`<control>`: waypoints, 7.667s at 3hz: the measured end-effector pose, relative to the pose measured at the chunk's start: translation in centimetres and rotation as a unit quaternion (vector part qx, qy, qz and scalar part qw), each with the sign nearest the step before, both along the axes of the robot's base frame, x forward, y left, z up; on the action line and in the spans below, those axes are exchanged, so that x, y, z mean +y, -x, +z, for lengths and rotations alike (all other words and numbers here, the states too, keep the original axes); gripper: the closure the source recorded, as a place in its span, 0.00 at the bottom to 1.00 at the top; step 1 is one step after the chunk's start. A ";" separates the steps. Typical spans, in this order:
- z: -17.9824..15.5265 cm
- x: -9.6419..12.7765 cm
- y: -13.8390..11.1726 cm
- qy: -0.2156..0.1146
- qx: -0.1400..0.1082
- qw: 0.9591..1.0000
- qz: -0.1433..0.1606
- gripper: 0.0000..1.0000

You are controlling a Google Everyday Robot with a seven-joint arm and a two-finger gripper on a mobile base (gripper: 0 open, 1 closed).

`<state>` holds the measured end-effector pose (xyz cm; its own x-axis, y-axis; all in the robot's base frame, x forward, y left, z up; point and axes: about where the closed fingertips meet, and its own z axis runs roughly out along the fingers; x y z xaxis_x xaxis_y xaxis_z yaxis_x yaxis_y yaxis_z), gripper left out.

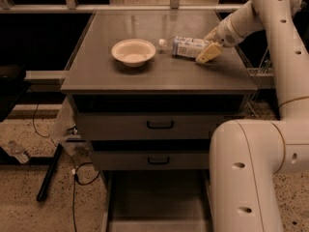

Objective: Place blue plastic bottle into bottom drawer

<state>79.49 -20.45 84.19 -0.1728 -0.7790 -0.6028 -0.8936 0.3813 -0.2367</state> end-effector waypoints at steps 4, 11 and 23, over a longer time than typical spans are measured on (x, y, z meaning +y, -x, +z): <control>0.1 0.1 -0.2 0.007 0.004 1.000 -0.003 1.00; 19.7 -9.9 12.4 0.080 -0.165 0.982 -0.044 1.00; -2.0 3.0 34.7 0.014 -0.169 0.983 -0.072 1.00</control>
Offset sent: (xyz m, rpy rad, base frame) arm 0.0000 0.0000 0.0000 0.0000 0.0000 0.0000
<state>44.84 -17.45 82.24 -0.0766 -0.7779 -0.6237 -0.6992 0.4879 -0.5226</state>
